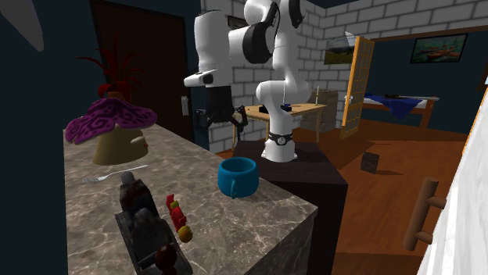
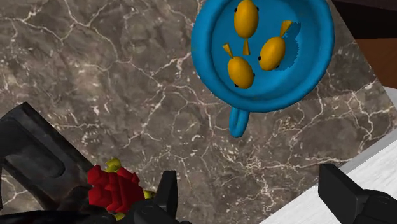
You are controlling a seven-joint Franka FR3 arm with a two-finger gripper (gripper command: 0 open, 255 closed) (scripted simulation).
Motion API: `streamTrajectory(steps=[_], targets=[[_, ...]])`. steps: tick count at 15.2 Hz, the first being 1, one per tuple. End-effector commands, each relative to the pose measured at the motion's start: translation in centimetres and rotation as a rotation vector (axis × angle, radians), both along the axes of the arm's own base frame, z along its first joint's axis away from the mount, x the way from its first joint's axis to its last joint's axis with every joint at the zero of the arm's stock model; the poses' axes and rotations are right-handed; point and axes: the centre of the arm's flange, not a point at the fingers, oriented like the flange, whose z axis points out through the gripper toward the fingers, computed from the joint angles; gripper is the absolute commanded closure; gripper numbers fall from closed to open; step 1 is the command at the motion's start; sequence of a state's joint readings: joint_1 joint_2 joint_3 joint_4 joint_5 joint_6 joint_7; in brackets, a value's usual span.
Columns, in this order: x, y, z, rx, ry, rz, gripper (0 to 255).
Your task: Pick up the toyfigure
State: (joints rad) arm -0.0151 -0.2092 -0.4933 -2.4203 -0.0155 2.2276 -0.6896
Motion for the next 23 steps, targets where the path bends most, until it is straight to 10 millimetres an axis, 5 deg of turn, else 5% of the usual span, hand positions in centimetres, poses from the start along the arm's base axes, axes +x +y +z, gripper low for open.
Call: streamTrajectory(steps=[1, 15, 23], targets=[[1.3, -2.2, -1.5, -0.009, -0.003, 0.014, 0], [8.8, -13.5, -12.7, -0.048, -0.014, 0.099, 0], [8.8, -13.5, -16.7, -0.048, -0.014, 0.099, 0]])
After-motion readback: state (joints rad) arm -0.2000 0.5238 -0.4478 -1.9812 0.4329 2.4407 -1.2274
